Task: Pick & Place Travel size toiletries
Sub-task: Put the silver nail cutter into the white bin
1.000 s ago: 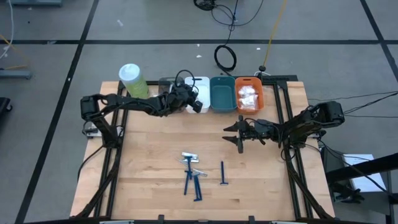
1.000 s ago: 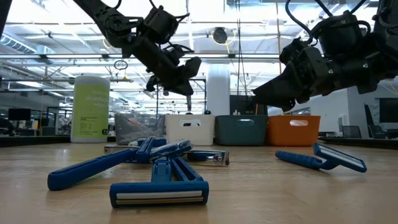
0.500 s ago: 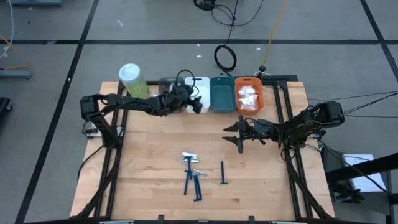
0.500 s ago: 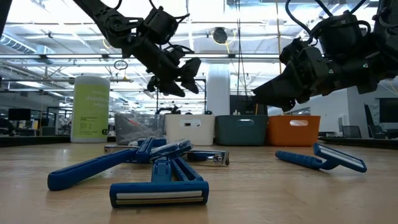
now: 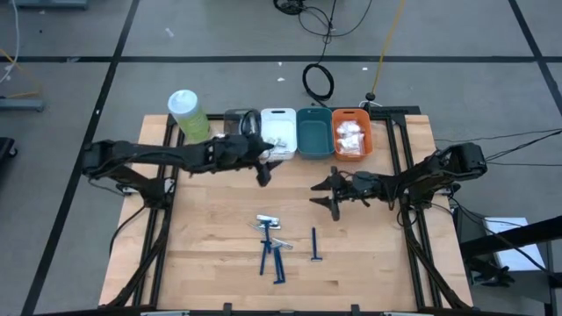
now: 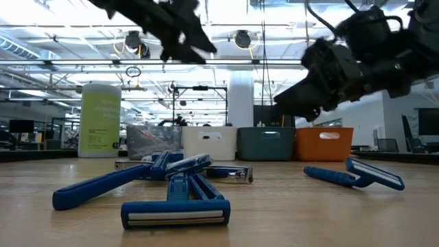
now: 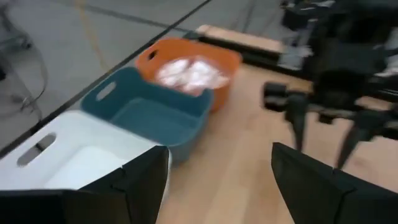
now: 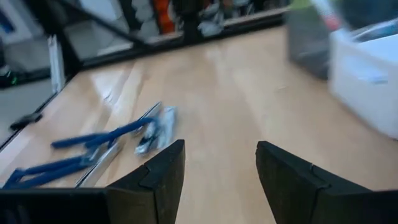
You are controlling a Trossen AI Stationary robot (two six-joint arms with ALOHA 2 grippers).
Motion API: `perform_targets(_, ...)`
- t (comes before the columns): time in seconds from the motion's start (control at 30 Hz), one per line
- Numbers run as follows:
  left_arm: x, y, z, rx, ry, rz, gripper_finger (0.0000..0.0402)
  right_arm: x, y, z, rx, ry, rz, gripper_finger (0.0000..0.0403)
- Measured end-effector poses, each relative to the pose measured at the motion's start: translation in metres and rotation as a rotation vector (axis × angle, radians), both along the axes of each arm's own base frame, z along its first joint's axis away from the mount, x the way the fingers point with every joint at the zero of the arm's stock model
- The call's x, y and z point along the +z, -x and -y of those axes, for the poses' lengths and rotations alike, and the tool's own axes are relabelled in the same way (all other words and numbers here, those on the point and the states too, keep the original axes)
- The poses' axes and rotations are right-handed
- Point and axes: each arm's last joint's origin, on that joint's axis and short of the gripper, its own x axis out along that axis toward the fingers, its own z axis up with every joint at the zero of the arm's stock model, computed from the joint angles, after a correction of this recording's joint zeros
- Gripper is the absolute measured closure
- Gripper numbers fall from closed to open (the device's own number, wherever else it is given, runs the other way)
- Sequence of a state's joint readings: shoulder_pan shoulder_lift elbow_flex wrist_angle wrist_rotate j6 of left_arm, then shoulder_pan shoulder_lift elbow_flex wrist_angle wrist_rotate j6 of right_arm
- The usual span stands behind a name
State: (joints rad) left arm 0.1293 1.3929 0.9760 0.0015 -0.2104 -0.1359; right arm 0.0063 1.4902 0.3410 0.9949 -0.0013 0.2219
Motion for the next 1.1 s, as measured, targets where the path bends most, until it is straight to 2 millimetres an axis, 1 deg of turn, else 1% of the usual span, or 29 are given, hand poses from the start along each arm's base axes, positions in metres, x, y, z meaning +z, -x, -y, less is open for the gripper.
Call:
perform_targets(0.13,0.016,0.008,0.021,-0.049,-0.073,0.038,0.0121,0.012,-0.03,-0.019,0.076,0.035,-0.15,0.0216)
perform_targets(0.23,0.019,0.012,0.029,0.002,-0.147,0.02,0.0121,0.02,-0.051,-0.039,0.144,0.049,-0.256,0.0216)
perform_targets(0.33,0.019,0.014,0.031,0.088,-0.195,-0.003,0.0121,0.022,-0.071,-0.065,0.216,0.06,-0.318,0.0216)
perform_targets(0.47,0.017,0.015,0.028,0.148,-0.192,-0.023,0.0121,0.015,-0.094,-0.099,0.296,0.086,-0.422,0.0216)
perform_targets(0.57,0.017,0.015,0.027,0.164,-0.169,-0.013,0.0121,0.011,-0.106,-0.104,0.292,0.072,-0.486,0.0216)
perform_targets(0.67,0.017,0.015,0.029,0.152,-0.177,-0.015,0.0121,0.008,-0.115,-0.105,0.28,0.078,-0.481,0.0216)
perform_targets(0.8,0.016,0.015,0.03,0.148,-0.177,-0.009,0.0121,0.001,-0.118,-0.11,0.289,0.062,-0.501,0.0216)
perform_targets(0.93,0.006,0.015,0.03,0.141,-0.194,0.021,0.0121,-0.006,-0.121,-0.11,0.28,0.042,-0.494,0.0216)
perform_targets(1.1,-0.003,0.015,0.033,0.047,-0.166,0.102,0.0121,-0.01,-0.121,-0.115,0.307,-0.023,-0.504,0.0216)
